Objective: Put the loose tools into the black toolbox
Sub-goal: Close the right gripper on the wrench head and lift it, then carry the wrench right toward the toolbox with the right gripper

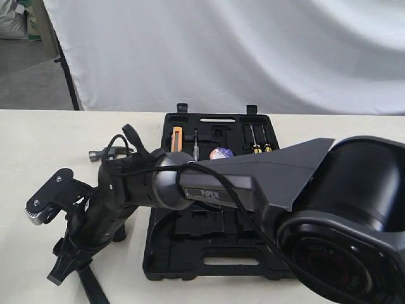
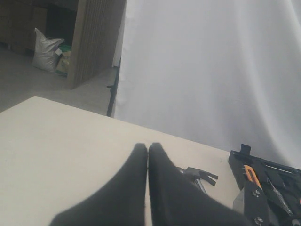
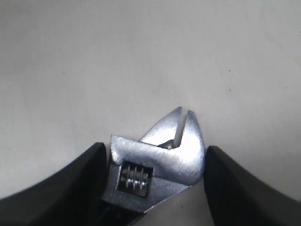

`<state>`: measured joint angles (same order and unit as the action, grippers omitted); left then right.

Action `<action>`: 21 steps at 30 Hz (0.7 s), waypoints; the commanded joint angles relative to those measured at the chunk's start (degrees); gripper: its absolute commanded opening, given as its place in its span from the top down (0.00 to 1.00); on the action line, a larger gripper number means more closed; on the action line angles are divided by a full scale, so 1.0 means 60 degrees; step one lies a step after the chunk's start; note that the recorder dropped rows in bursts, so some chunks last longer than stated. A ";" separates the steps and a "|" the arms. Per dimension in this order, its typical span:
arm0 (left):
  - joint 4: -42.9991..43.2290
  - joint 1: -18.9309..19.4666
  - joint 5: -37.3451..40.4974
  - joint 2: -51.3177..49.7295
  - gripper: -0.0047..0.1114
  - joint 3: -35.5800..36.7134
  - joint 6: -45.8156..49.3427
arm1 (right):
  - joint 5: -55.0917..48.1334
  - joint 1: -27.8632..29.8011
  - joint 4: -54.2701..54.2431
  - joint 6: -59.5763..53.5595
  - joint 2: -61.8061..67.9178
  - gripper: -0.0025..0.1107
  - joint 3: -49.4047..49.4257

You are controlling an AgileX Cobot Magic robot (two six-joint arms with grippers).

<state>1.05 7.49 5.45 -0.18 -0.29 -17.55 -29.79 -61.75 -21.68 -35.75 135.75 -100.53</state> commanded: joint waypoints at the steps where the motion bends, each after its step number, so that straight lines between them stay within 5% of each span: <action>1: 0.0042 0.0242 -0.0069 0.0030 0.95 -0.0025 -0.0046 | -0.0318 0.0046 0.0146 -0.0082 0.0080 0.87 -0.0015; 3: 0.0042 0.0242 -0.0069 0.0030 0.95 -0.0025 -0.0046 | -0.0335 0.0027 0.0129 -0.0057 0.0080 0.98 -0.0015; 21: 0.0042 0.0242 -0.0069 0.0030 0.95 -0.0025 -0.0046 | -0.4314 0.0059 -0.0302 -0.1010 -0.1561 0.98 -0.0338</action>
<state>1.05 7.49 5.45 -0.18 -0.29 -17.55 -51.16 -62.41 -22.12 -39.42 128.44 -102.13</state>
